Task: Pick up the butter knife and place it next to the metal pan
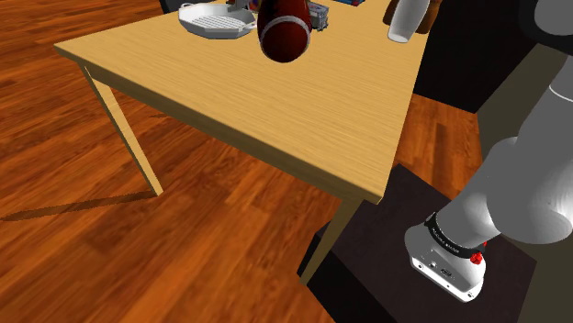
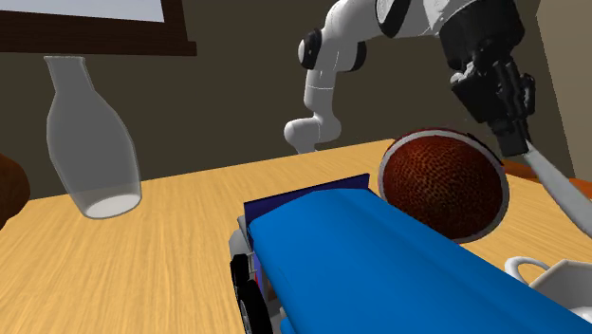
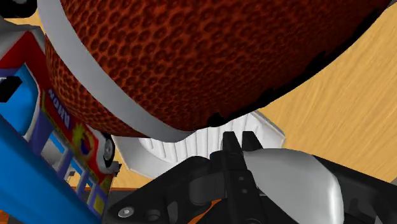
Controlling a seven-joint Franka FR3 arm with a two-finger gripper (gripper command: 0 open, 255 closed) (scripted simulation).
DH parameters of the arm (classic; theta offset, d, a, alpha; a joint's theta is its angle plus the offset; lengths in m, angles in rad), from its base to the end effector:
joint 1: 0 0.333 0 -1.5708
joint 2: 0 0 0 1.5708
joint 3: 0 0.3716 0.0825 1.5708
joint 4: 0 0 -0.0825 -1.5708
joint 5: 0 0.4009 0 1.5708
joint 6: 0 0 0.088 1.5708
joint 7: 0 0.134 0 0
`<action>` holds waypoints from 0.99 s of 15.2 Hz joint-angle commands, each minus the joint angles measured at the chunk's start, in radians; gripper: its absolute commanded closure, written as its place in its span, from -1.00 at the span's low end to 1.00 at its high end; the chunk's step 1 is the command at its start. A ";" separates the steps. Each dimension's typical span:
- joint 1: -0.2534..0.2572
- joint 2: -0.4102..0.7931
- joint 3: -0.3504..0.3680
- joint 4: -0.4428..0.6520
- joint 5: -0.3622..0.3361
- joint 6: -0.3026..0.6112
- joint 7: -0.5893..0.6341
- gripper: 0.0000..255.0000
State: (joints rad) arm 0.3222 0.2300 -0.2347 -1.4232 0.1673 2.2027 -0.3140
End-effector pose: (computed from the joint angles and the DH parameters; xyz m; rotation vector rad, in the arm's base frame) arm 0.7089 0.0933 0.6611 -2.9258 -0.5358 -0.8614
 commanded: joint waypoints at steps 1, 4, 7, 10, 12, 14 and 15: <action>0.003 -0.001 0.006 -0.042 -0.005 -0.195 0.003 1.00; 0.005 -0.005 0.007 -0.088 -0.004 -0.154 -0.001 1.00; 0.007 -0.007 0.008 -0.131 -0.001 -0.113 -0.006 1.00; 0.008 -0.006 0.009 -0.170 0.002 -0.073 -0.011 1.00; 0.008 -0.005 0.010 -0.189 0.003 -0.053 -0.014 1.00; 0.008 -0.005 0.010 -0.189 0.003 -0.053 -0.014 1.00; 0.008 -0.005 0.011 -0.189 0.003 -0.053 -0.013 1.00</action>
State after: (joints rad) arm 0.3335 0.2186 -0.2194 -1.5998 0.1722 2.1519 -0.3300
